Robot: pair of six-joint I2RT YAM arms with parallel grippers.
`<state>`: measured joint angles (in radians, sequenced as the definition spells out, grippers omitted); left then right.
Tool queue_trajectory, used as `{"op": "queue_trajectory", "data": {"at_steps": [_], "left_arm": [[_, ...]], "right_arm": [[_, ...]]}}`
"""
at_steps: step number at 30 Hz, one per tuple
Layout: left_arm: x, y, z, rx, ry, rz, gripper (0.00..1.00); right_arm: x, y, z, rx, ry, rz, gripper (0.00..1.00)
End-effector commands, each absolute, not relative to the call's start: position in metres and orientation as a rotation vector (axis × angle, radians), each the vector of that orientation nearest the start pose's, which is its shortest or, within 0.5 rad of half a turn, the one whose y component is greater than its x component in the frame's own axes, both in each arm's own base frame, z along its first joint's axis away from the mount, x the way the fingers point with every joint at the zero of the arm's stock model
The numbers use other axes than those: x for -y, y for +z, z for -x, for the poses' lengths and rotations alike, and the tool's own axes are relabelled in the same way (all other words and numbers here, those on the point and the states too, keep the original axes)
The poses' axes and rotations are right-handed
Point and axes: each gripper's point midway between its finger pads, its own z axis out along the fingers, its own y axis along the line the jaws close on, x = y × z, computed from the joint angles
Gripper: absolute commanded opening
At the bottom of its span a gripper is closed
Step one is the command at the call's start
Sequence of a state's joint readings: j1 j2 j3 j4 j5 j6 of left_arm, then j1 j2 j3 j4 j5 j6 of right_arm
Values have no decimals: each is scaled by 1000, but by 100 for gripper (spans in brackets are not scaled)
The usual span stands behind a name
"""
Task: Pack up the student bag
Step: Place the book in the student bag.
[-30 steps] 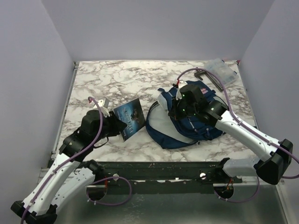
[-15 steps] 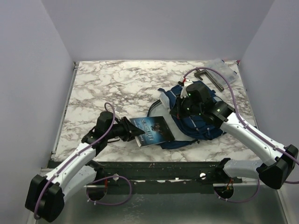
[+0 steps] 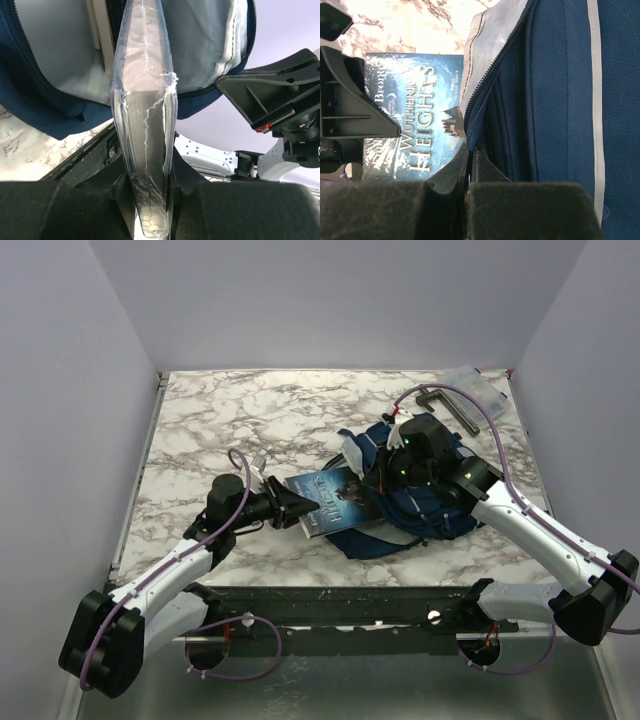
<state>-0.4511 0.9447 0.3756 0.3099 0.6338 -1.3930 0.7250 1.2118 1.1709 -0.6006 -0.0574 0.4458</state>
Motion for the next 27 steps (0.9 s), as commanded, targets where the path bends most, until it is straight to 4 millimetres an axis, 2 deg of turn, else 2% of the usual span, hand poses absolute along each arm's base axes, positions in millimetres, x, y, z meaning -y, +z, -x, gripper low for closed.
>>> {"op": "queue_trajectory", "data": {"at_steps": [1,4,7,8,11,13,14,16,19,23,27], "left_arm": [[267,241,-206,-2000,-1857,296,0],[289,245,-212,-2003,-1860,264,0],[327,249,-220,-2008,-1862,206,0],[341,240,-223,-2045,-1862,220,0],[376,235,-242,-1998,-1927,330,0],[394,214,-261,-2021,-1879,448,0],[402,210,-270,-2017,-1866,496,0],[419,202,-285,-2012,-1811,471,0],[433,171,-299,-2100,-1713,557,0],[446,156,-302,-2154,-1682,557,25],[436,141,-296,-2197,-1612,572,36]], "right_arm": [[-275,277,-246,-2131,864,359,1],[-276,276,-246,-2135,870,358,1],[-276,275,-245,-2139,875,354,1],[-277,274,-244,-2143,882,354,1],[-276,277,-242,-2136,898,346,1],[-274,278,-240,-2136,901,339,1],[-273,279,-240,-2137,902,332,1],[-271,280,-237,-2139,907,326,1],[-269,280,-233,-2144,915,318,1],[-266,276,-232,-2152,901,310,1],[-264,274,-233,-2157,889,308,1]]}}
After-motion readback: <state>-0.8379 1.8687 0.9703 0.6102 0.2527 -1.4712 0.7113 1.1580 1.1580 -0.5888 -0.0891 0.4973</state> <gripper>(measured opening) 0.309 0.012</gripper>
